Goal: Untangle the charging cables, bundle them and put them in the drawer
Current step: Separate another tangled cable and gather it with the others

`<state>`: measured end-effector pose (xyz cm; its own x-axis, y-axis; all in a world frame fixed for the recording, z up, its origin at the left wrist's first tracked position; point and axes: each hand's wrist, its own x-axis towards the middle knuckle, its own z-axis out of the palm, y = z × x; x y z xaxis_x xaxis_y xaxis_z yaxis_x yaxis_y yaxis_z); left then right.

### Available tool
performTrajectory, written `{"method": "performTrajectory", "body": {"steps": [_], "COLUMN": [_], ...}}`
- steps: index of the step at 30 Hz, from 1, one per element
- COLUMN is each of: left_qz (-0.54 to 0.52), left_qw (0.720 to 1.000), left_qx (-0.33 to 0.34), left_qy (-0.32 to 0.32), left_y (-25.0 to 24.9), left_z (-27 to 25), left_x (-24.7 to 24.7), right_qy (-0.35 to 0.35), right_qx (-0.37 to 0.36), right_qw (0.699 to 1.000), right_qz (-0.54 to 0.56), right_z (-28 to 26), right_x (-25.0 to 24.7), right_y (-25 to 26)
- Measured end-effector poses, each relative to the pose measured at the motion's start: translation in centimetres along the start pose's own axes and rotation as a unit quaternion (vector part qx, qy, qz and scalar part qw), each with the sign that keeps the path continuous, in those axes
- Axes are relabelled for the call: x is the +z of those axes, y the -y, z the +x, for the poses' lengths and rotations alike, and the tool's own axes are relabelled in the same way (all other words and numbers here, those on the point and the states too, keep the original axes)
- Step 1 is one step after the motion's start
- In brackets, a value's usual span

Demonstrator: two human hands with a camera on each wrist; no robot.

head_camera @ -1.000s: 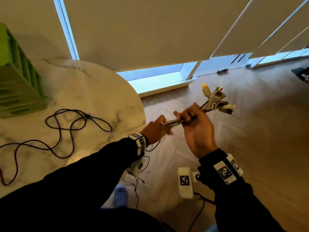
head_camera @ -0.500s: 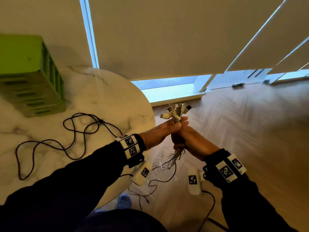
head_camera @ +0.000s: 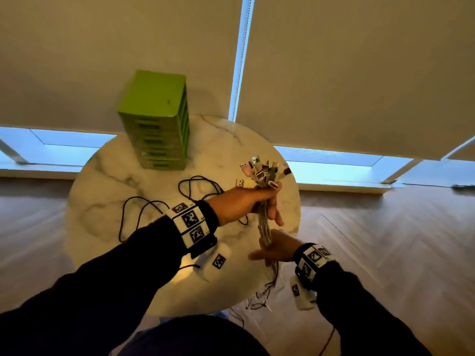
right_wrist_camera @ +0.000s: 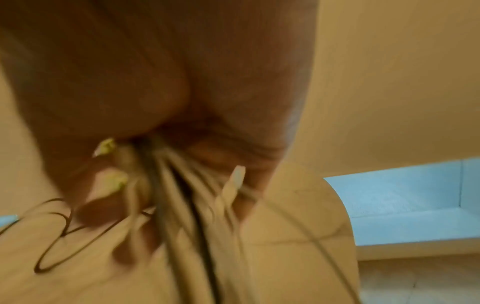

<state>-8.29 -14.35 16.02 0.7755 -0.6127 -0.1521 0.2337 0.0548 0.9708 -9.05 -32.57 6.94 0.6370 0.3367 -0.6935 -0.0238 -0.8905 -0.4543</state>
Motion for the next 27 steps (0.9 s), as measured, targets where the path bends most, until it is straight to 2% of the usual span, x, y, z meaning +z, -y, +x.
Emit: {"method": "performTrajectory", "body": {"steps": [3, 4, 5, 7, 9, 11, 13, 16, 19, 20, 22, 24, 27], "left_qz": [-0.077, -0.118, -0.147, -0.17, -0.179, -0.18, -0.181, -0.18, -0.181, -0.184, -0.186, -0.185, -0.189], "left_qw": [0.992, 0.981, 0.968, 0.939, 0.915, 0.898, 0.888, 0.881, 0.881, 0.881, 0.882, 0.881, 0.876], "left_qx": [0.02, 0.023, 0.026, 0.037, 0.043, 0.039, 0.032, 0.012, 0.002, 0.0, -0.006, -0.014, -0.027], "left_qy": [-0.099, -0.152, -0.203, -0.298, -0.359, -0.4, -0.422, -0.437, -0.437, -0.436, -0.433, -0.434, -0.442], "left_y": [0.3, 0.3, 0.4, 1.0, 1.9, 2.8, 3.4, 4.3, 5.1, 5.2, 5.6, 6.0, 6.6], "left_z": [-0.8, -1.1, -1.3, -1.8, -2.5, -3.2, -3.8, -4.0, -3.9, -3.9, -3.8, -3.7, -3.9], "left_x": [-2.7, -3.6, -4.4, -6.2, -7.9, -9.3, -10.3, -11.4, -11.9, -11.9, -12.1, -12.4, -12.6], "right_qy": [-0.189, -0.208, -0.198, -0.116, -0.037, -0.003, -0.038, -0.12, -0.129, -0.114, -0.049, -0.003, -0.023], "right_qx": [0.039, 0.031, 0.02, -0.025, -0.074, -0.115, -0.162, -0.262, -0.209, -0.18, -0.103, -0.057, -0.054], "right_qw": [0.978, 0.974, 0.977, 0.99, 0.995, 0.993, 0.986, 0.957, 0.966, 0.975, 0.992, 0.988, 0.987], "right_qz": [-0.077, -0.083, -0.081, -0.078, -0.053, -0.02, -0.011, 0.026, 0.087, 0.066, -0.062, -0.14, -0.147], "right_z": [2.6, 3.1, 3.6, 4.0, 4.5, 5.5, 6.4, 8.4, 11.8, 13.2, 15.3, 16.7, 18.7], "right_x": [0.3, 0.8, 1.6, 3.6, 5.1, 5.3, 4.3, 1.2, -1.9, -2.5, -2.8, -2.5, -1.3], "right_y": [1.1, 2.4, 3.6, 6.4, 8.2, 8.8, 8.9, 8.5, 7.0, 6.4, 5.1, 4.1, 2.1]}}
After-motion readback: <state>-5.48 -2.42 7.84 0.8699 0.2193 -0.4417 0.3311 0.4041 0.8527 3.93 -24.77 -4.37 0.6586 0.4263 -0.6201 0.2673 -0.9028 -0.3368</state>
